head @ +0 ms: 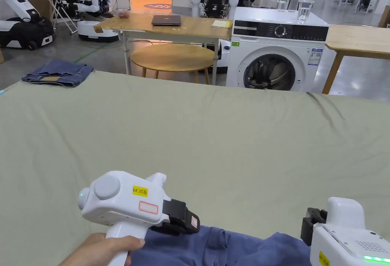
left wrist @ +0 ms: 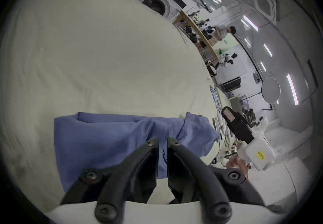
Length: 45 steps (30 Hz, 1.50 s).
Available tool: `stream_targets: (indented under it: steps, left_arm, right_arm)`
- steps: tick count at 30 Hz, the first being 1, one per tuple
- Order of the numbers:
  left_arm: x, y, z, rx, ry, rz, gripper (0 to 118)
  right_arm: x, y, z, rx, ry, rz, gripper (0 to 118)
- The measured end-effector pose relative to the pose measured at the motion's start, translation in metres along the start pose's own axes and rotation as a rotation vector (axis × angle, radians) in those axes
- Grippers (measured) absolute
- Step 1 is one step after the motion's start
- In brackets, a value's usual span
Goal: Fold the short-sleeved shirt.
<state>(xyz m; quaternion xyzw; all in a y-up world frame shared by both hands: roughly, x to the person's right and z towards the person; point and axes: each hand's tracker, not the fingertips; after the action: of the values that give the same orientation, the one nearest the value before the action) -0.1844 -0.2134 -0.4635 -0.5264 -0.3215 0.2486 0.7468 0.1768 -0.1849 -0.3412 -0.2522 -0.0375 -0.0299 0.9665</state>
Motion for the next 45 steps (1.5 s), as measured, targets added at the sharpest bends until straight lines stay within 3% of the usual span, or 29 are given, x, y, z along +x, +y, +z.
stream_targets:
  steps: [7, 10, 13, 19, 25, 32, 34, 36, 38, 39, 40, 45]
  left_arm:
    - [-0.012, -0.019, -0.071, -0.121, -0.138, 0.095, 4]
    - [-0.019, -0.026, -0.101, -0.173, -0.042, 0.092, 0]
    - [-0.028, -0.031, -0.105, -0.127, -0.114, 0.175, 0]
    - [-0.006, -0.029, -0.102, -0.145, -0.017, 0.028, 0]
    - [0.005, -0.024, -0.054, -0.067, -0.024, -0.059, 0]
    - [-0.035, -0.018, 0.052, 0.109, 0.056, -0.018, 0]
    - [-0.056, -0.017, 0.072, 0.13, 0.081, 0.024, 16]
    - [-0.075, -0.016, 0.084, 0.121, 0.065, 0.062, 21]
    - [-0.092, -0.018, 0.088, 0.112, 0.033, 0.084, 52]
    - [-0.1, -0.016, 0.088, 0.11, 0.024, 0.091, 59]
    - [-0.107, -0.016, 0.086, 0.101, 0.021, 0.092, 64]
    - [-0.137, -0.025, 0.051, 0.017, -0.085, 0.156, 65]
  right_arm:
    - [0.0, -0.001, 0.0, -0.006, 0.001, -0.003, 0]
    - [0.007, -0.003, -0.005, -0.011, -0.003, 0.001, 0]
    - [0.007, -0.003, -0.002, -0.012, -0.006, 0.004, 0]
    - [0.003, -0.002, 0.002, -0.004, -0.007, 0.003, 0]
    - [0.001, -0.001, 0.003, 0.017, 0.003, 0.003, 0]
    - [-0.008, 0.002, 0.006, 0.081, 0.016, 0.013, 0]
    - [-0.012, 0.003, 0.006, 0.094, 0.022, 0.007, 0]
    - [-0.015, 0.004, 0.005, 0.093, 0.031, 0.004, 0]
    - [-0.017, 0.003, 0.002, 0.088, 0.037, 0.004, 0]
    - [-0.019, 0.003, 0.001, 0.087, 0.041, 0.004, 0]
    - [-0.02, 0.002, 0.001, 0.088, 0.045, 0.004, 0]
    - [-0.023, 0.001, 0.003, 0.117, 0.049, 0.013, 0]
